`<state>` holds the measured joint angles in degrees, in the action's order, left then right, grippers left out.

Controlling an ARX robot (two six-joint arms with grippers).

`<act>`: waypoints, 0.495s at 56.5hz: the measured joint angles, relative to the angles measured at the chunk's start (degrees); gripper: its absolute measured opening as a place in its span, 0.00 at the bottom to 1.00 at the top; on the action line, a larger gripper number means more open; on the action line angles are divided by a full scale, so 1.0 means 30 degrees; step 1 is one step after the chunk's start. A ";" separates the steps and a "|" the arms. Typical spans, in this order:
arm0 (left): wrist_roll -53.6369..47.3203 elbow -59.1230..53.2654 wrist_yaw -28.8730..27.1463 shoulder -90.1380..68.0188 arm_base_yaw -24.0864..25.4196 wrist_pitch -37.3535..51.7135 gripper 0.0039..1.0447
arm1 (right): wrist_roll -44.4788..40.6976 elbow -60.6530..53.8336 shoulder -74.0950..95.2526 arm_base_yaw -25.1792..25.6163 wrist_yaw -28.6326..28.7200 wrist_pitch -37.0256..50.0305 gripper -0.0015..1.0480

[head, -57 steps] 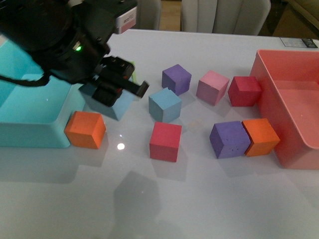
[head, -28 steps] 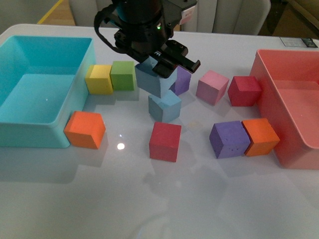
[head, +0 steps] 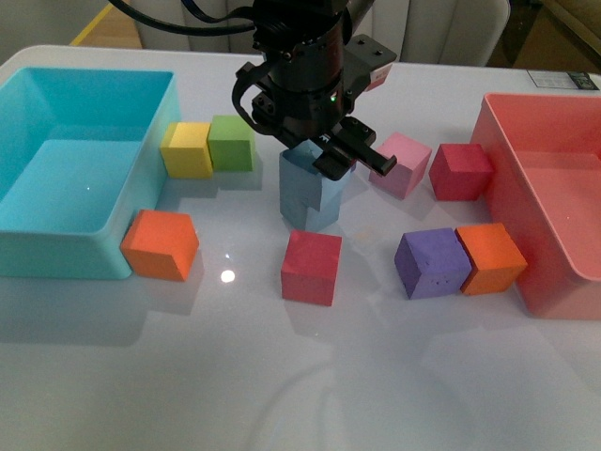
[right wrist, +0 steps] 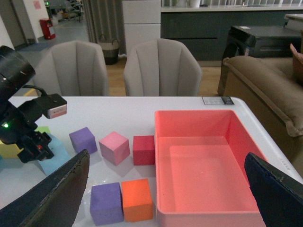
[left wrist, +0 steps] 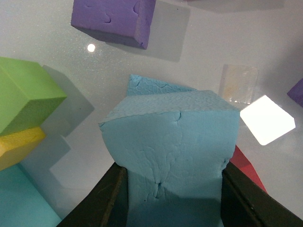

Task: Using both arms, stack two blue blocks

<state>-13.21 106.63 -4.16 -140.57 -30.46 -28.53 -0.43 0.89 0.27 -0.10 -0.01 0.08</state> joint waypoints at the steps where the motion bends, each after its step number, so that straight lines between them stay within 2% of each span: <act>1: -0.0022 0.0029 -0.0007 -0.0036 -0.0007 0.0000 0.39 | 0.0000 0.0000 0.0000 0.0000 -0.0007 0.0000 0.91; 23: -0.0160 0.1603 -0.0117 -0.1348 -0.0175 -0.0415 0.39 | 0.0000 0.0000 0.0000 0.0000 0.0000 0.0000 0.91; 28: -0.0189 0.1683 -0.0102 -0.1370 -0.0189 -0.0466 0.50 | 0.0000 0.0000 0.0000 0.0000 0.0000 0.0000 0.91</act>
<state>-13.78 111.68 -4.47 -144.68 -31.03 -29.93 -0.43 0.89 0.27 -0.10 -0.01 0.08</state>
